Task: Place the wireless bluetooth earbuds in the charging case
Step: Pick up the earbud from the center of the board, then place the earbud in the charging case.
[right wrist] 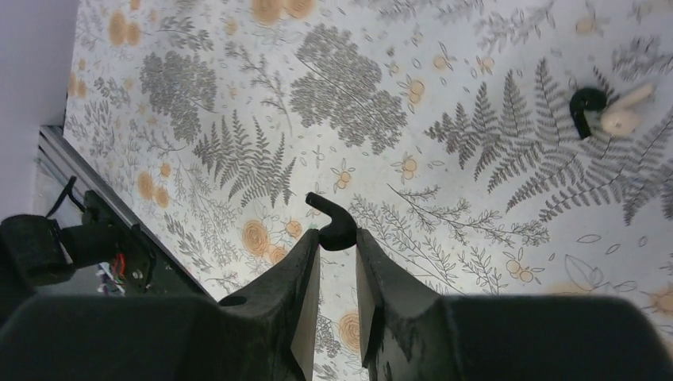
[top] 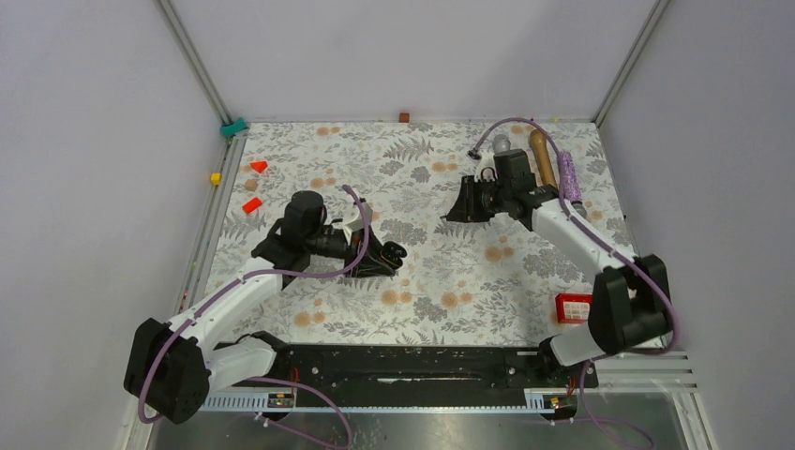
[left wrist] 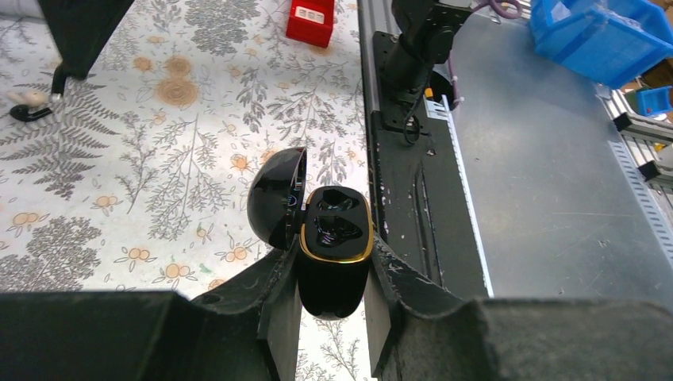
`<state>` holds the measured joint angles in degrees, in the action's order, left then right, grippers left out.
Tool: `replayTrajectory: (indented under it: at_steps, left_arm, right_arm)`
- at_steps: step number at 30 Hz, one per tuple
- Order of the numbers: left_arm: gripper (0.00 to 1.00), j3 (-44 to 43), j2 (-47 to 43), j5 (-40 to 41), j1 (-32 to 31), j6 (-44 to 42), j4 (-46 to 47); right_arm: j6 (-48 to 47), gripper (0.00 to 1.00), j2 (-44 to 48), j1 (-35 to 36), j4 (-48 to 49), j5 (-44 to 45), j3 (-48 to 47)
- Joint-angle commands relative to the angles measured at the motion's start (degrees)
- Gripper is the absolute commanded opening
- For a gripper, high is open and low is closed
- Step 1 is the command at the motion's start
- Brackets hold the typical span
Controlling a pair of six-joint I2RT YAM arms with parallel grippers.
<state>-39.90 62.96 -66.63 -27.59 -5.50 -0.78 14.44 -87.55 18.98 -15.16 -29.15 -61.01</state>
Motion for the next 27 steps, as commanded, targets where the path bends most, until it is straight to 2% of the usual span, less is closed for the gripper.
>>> replayTrajectory:
  at_steps: [1, 9, 13, 21, 27]
  left_arm:
    - [0.0, -1.7, -1.01, 3.8, 0.3, 1.29, 3.62]
    - [0.0, -1.76, 0.66, 5.64, 0.29, 2.58, 4.83]
    - [0.0, -1.78, 1.06, 5.26, 0.29, 2.6, 4.91]
    - [0.0, -1.68, 1.4, 4.53, 0.29, 2.45, 5.04]
    - [0.0, -1.15, -0.82, 9.8, 0.33, -0.01, 4.67]
  right_arm:
    - [-9.51, 0.27, 8.81, 3.73, -4.55, 6.95, -2.67]
    - [-21.66, 0.27, 23.29, 12.73, -9.22, 15.61, -4.23]
    - [-24.51, 0.27, 27.6, 16.48, -12.06, 16.62, -5.86]
    - [-30.41, 0.27, 29.07, 27.26, -15.91, 20.79, -8.06]
    - [-24.67, 0.27, 23.15, 29.31, -17.82, 20.07, -11.98]
